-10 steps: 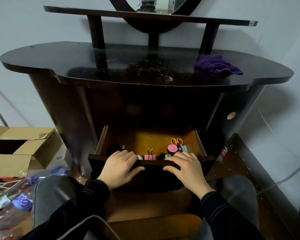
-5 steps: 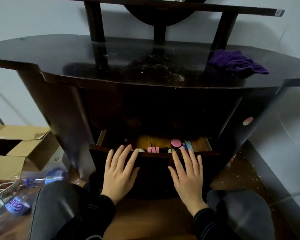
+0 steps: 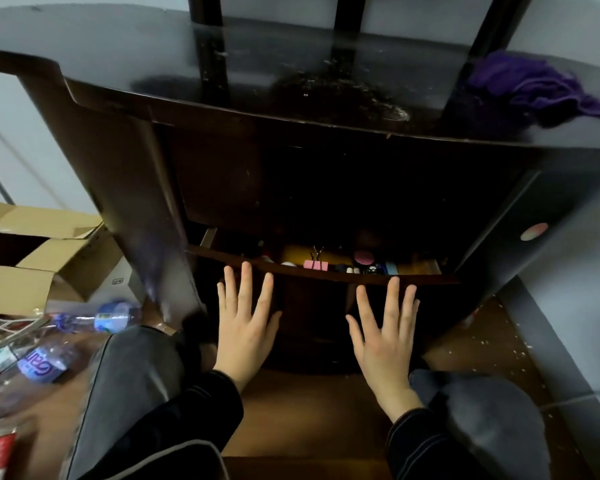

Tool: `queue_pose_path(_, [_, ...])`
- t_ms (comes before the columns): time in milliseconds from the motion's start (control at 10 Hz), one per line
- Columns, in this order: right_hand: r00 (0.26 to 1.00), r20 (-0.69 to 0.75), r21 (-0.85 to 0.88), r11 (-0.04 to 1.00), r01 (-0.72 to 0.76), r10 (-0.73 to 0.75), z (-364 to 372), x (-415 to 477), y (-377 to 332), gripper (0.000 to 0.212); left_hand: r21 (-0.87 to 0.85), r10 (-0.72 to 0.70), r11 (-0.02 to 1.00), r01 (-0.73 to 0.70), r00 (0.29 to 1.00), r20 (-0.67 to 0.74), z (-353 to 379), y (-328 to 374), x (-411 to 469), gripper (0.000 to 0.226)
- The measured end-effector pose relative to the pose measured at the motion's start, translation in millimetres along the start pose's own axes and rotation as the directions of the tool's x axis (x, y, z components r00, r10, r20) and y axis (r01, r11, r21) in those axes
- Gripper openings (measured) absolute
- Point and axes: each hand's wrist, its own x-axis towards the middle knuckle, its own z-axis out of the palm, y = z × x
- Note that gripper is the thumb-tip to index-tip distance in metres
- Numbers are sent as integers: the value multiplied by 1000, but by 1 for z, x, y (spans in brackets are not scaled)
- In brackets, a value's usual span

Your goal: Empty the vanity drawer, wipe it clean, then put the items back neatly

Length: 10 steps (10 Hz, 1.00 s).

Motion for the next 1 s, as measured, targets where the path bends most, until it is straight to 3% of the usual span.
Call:
queue_pose_path(200, [949,295,40,991,-131,114,15,-6,1,69,-53,-36,997,47,980,194,14,-7,19,93])
queue_pose_path(300, [917,360,64,977,-205,169,18,-5,-5,73,-51,-82,994,100,957,279,21,0,16,100])
queue_pose_path(500, [870,427,137,933,-333,247,17,-5,-27,83,-44,-174,979,199,928,329,34,19,11,108])
queue_pose_path(700, [840,450,191,886,-422,303,12,-2,-39,83,-124,-174,966,227,926,335,35,30,3,104])
queue_pose_path(900, [809,491,360,770,-526,323,-2,6,-42,70,-252,-142,936,246,918,370,5,28,-2,76])
queue_pose_path(1000, [735,591,451,619,-643,332,-24,7,-42,53,-265,-182,924,275,927,327,-32,22,-2,42])
